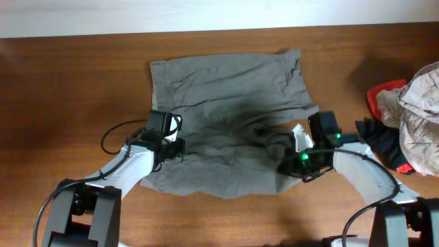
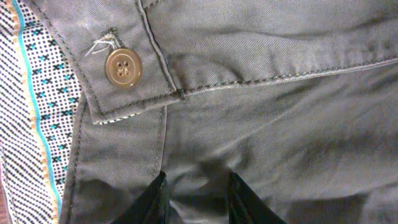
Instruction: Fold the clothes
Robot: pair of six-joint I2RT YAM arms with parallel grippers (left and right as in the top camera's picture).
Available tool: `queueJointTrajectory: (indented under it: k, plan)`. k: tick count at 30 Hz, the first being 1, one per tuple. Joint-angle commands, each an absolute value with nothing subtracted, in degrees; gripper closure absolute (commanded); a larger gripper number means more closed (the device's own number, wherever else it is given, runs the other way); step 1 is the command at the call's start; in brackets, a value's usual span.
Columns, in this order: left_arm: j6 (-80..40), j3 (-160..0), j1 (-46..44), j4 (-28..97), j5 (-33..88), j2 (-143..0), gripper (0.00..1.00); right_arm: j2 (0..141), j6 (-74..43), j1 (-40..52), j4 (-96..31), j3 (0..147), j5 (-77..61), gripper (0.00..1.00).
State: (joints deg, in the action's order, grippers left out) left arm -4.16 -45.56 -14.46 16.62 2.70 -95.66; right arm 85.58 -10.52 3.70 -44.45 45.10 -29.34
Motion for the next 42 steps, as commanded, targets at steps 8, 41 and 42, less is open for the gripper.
queueJointTrajectory:
  k: [8, 41, 42]
  plan:
    - [-4.73, -45.04, -14.11, 17.15, 1.21, -97.19, 0.69, 85.45, -11.38, 4.12, -84.27, 83.61, -11.46, 0.95]
    - [-4.75, -45.06, -14.11, 16.78, 1.23, -97.19, 0.69, 88.23, -14.15, -2.26, -68.34, 52.58, -8.75, 0.04]
    - [-4.75, -45.06, -14.11, 16.73, 1.21, -97.19, 0.69, 88.23, -13.96, -2.22, -67.29, 51.31, -10.13, 0.04]
